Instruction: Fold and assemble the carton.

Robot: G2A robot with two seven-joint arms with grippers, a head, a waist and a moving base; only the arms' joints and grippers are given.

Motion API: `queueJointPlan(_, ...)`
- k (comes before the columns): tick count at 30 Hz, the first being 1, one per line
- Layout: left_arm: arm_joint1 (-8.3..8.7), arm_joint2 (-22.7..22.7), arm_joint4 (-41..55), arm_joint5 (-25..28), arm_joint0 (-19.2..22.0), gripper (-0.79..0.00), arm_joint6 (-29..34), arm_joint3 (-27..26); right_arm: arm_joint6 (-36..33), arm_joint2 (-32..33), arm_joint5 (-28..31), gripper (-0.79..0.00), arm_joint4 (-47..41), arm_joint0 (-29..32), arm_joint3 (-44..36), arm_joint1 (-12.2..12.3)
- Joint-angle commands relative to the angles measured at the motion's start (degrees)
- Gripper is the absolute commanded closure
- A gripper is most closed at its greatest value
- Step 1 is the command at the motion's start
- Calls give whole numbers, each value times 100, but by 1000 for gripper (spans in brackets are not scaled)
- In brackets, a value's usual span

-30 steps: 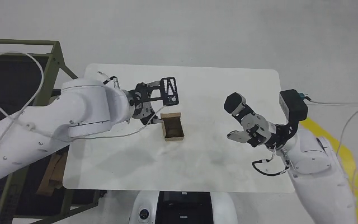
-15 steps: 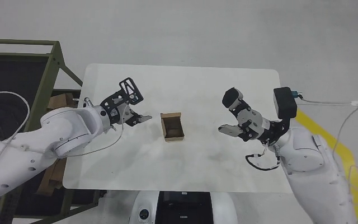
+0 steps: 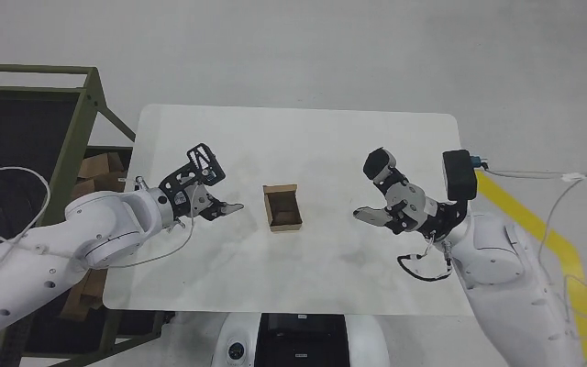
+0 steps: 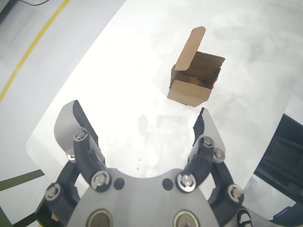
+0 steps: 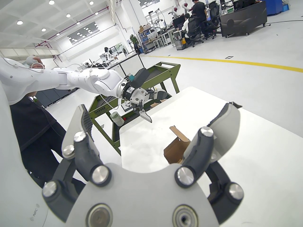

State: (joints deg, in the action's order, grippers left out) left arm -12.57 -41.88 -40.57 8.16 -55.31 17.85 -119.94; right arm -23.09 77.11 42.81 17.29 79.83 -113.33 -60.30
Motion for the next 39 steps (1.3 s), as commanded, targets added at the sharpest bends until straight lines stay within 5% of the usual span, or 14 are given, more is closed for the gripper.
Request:
queueJointPlan(1, 0, 0, 0, 0, 0, -785, -1, 0, 0, 0, 0, -785, 0, 0, 0, 0)
queueJointPlan(3, -10, -4, 38, -3, -10, -785, -35, 4, 0, 0, 0, -785, 0, 0, 0, 0)
queueJointPlan(18, -479, 285, 740, 535, -664, -785, -2053, 1233, -597, -917, -2941, -785, 3085, -99, -349, -113)
queueJointPlan(22, -650, 369, 724, 274, -755, -785, -2200, 1400, -613, -1319, -3537, -785, 3901, -205, -187, -175)
queueJointPlan(39, -1435, 578, 784, 325, -707, -785, -2524, 2164, 532, -2153, -3458, -785, 4616, -42, 946, -346)
